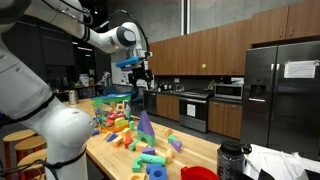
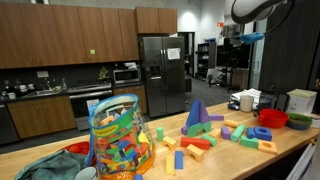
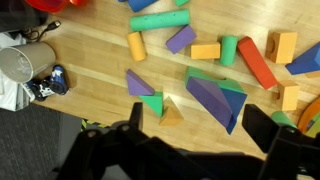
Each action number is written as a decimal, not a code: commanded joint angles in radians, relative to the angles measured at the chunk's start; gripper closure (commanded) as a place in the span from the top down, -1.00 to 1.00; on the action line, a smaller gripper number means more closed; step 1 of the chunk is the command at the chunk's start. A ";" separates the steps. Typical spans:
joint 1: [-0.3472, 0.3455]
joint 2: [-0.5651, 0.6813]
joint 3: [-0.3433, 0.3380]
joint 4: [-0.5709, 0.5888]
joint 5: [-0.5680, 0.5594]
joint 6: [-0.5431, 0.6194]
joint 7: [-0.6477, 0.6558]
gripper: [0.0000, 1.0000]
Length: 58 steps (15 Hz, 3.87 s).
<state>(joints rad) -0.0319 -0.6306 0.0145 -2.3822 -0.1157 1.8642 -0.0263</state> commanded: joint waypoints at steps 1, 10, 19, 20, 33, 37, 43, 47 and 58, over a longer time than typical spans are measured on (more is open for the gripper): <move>-0.001 -0.076 -0.025 -0.086 -0.009 0.015 -0.007 1.00; 0.034 -0.103 0.027 -0.390 -0.030 0.103 0.001 1.00; 0.074 -0.031 0.073 -0.414 -0.015 0.194 -0.009 1.00; 0.078 -0.017 0.070 -0.413 -0.006 0.185 -0.010 1.00; 0.108 0.031 0.074 -0.409 -0.005 0.183 -0.024 1.00; 0.108 0.031 0.074 -0.409 -0.005 0.183 -0.024 1.00; 0.115 0.033 0.088 -0.406 -0.012 0.200 -0.018 1.00; 0.140 0.073 0.105 -0.404 0.007 0.231 -0.013 1.00; 0.203 0.347 0.109 -0.405 0.086 0.417 -0.048 1.00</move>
<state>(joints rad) 0.1665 -0.3536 0.1334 -2.7888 -0.0501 2.2232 -0.0554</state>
